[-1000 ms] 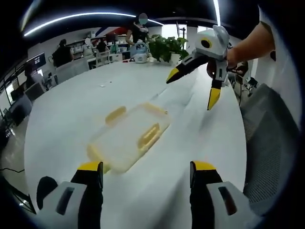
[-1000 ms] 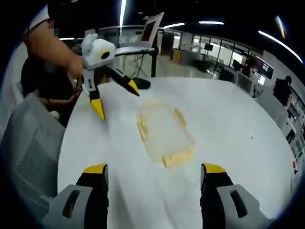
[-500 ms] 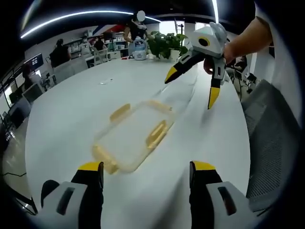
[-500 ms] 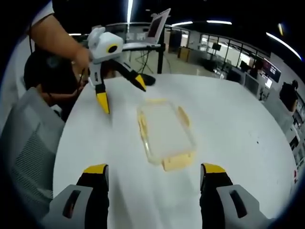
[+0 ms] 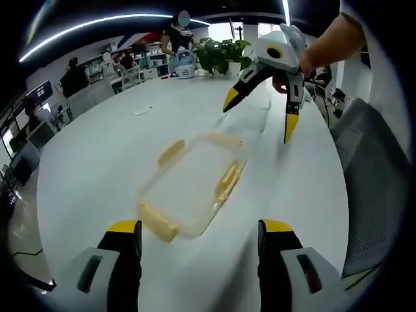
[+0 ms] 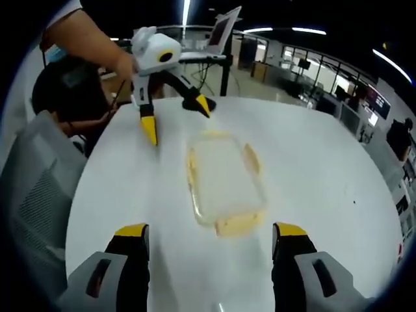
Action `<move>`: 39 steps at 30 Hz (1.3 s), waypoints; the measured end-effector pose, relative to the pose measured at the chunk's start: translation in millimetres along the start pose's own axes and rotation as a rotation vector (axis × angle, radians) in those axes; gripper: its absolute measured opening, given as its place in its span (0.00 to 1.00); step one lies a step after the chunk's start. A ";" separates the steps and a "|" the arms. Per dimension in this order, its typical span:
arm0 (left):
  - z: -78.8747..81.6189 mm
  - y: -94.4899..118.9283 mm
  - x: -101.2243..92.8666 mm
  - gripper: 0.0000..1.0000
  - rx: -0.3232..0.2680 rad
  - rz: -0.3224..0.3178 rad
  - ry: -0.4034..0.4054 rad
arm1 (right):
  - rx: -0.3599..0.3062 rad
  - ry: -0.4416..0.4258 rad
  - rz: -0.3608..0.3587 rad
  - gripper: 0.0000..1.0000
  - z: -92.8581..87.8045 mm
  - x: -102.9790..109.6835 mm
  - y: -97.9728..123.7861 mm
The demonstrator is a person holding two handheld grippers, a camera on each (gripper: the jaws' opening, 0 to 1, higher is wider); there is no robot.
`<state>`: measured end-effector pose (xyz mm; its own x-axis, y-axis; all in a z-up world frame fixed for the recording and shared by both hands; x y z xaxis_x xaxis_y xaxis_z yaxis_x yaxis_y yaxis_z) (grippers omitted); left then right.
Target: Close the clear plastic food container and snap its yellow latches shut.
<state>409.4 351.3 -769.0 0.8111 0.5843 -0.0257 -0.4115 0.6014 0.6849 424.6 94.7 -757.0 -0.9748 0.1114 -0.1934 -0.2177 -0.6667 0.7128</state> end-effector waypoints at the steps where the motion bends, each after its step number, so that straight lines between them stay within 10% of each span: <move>1: 0.0 -0.1 0.6 0.74 0.002 -0.001 -0.005 | 0.001 0.001 0.001 0.78 0.3 -1.0 -1.0; 39: 9.1 -14.7 36.5 0.69 0.164 -0.083 -0.270 | 0.098 0.051 0.102 0.75 -4.6 -18.3 -38.3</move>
<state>448.9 358.9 -773.4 0.9291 0.3581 0.0926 -0.2846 0.5322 0.7973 451.1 114.8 -783.8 -0.9888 0.0072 -0.1487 -0.1235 -0.5976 0.7922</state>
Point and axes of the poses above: the point that each gripper's makers call its tool centre point, and the gripper's own axes: y roughly backward along the fingers, x roughly to its left, z roughly out of its top, the point moved 8 cm from there along y, roughly backward along the fingers, and after that the axes turned 8 degrees about y, right-handed, at the moved point
